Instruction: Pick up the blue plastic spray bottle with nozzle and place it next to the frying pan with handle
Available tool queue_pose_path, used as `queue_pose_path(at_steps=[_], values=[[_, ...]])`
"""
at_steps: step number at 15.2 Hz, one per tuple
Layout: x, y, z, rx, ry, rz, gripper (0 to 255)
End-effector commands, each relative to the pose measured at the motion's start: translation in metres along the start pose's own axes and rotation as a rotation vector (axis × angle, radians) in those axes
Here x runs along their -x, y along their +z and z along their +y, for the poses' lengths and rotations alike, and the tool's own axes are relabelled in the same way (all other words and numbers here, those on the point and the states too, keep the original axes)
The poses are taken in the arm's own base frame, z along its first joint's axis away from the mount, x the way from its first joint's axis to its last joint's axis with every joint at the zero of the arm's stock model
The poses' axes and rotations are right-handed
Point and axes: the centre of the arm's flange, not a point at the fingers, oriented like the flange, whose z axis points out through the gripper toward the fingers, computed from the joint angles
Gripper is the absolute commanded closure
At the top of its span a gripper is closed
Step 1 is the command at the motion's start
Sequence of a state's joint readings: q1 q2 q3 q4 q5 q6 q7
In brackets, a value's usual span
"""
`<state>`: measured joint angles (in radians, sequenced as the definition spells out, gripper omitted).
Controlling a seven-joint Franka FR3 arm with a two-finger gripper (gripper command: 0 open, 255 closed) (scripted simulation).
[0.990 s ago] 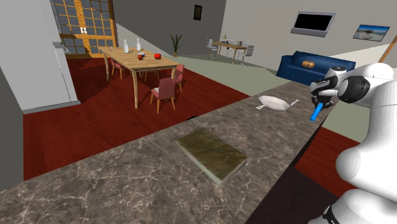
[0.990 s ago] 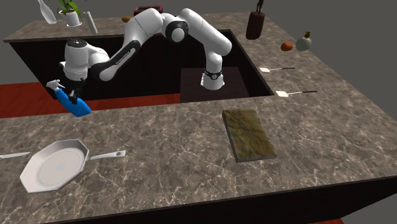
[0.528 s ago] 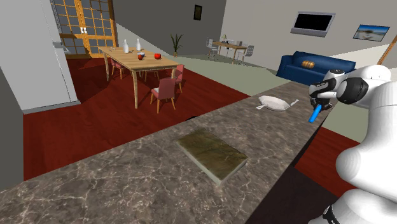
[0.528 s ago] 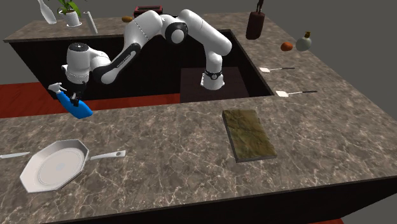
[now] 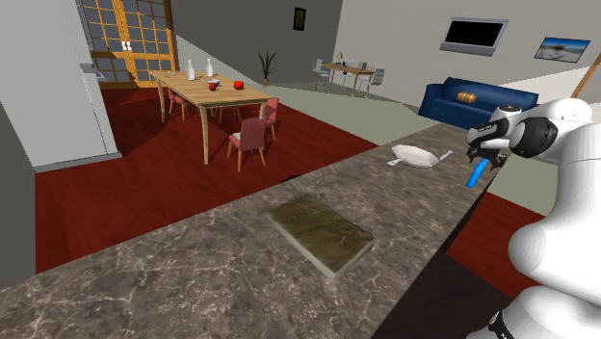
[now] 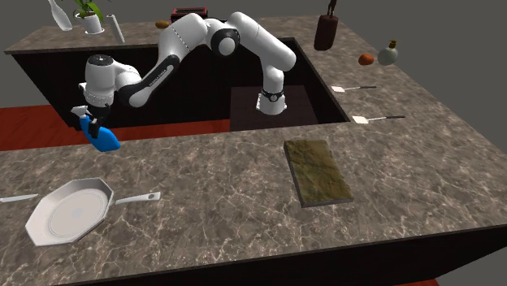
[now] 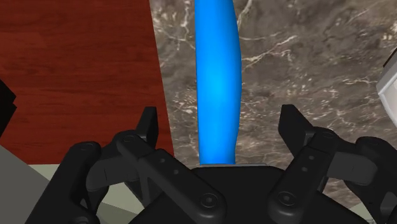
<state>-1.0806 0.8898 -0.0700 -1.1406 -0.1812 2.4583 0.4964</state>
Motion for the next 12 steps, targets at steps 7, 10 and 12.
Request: queue_pose_path(at_steps=[7,10,12], values=[[0.0,-0.05,0.0,0.0,0.0,0.0,0],[0.0,-0.05,0.0,0.0,0.0,0.0,0],[0.0,-0.05,0.0,0.0,0.0,0.0,0]])
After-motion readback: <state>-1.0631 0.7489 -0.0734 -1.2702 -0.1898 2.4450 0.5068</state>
